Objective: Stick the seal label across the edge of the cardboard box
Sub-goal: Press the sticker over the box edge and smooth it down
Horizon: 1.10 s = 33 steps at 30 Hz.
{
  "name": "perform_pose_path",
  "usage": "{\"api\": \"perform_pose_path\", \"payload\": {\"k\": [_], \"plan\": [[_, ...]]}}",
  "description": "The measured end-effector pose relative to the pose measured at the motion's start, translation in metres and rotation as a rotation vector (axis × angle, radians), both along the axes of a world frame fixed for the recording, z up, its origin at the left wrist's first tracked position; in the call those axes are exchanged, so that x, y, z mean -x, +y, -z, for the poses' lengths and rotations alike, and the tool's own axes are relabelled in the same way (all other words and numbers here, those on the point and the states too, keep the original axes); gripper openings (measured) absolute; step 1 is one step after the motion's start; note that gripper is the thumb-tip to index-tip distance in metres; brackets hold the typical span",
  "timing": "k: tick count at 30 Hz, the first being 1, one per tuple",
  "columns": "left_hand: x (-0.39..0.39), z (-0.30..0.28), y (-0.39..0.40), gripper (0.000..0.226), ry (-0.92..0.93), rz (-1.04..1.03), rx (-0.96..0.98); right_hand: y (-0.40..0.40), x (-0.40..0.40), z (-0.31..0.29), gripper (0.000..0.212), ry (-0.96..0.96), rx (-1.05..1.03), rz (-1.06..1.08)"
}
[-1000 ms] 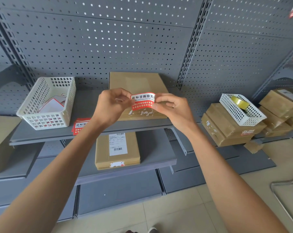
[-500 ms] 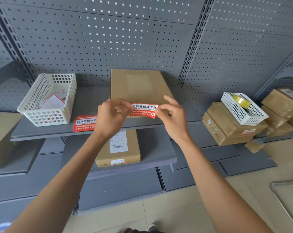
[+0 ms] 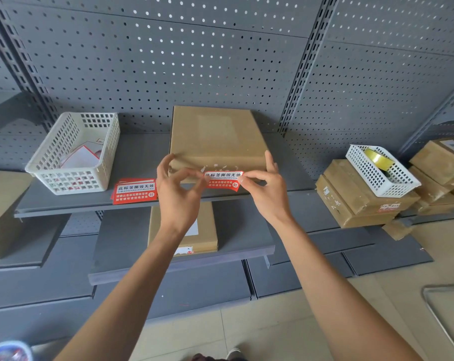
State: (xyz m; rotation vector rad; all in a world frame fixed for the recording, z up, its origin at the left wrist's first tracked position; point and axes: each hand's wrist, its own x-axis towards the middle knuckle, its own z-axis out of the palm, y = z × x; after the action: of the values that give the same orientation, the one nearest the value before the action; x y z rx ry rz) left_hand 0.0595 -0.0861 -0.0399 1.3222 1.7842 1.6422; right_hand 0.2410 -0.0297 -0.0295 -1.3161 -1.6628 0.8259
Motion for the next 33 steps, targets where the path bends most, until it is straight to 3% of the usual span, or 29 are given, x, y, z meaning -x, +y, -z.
{"api": "perform_pose_path", "payload": {"k": [7,16,21,33], "plan": [[-0.002,0.002,0.006,0.007,-0.017,-0.008,-0.023,0.01,-0.003,0.002,0.011,0.053,-0.017,-0.026],[-0.01,-0.025,0.017,0.008,-0.026,-0.015,-0.062,0.028,-0.004,-0.028,0.025,0.119,-0.044,-0.057],[-0.02,-0.044,0.031,0.015,-0.044,-0.059,-0.115,0.044,-0.002,-0.042,0.015,0.064,-0.097,-0.016],[-0.032,-0.064,0.079,0.021,0.072,-0.341,-0.13,0.073,0.019,-0.055,0.021,-0.081,-0.355,0.197]]}}
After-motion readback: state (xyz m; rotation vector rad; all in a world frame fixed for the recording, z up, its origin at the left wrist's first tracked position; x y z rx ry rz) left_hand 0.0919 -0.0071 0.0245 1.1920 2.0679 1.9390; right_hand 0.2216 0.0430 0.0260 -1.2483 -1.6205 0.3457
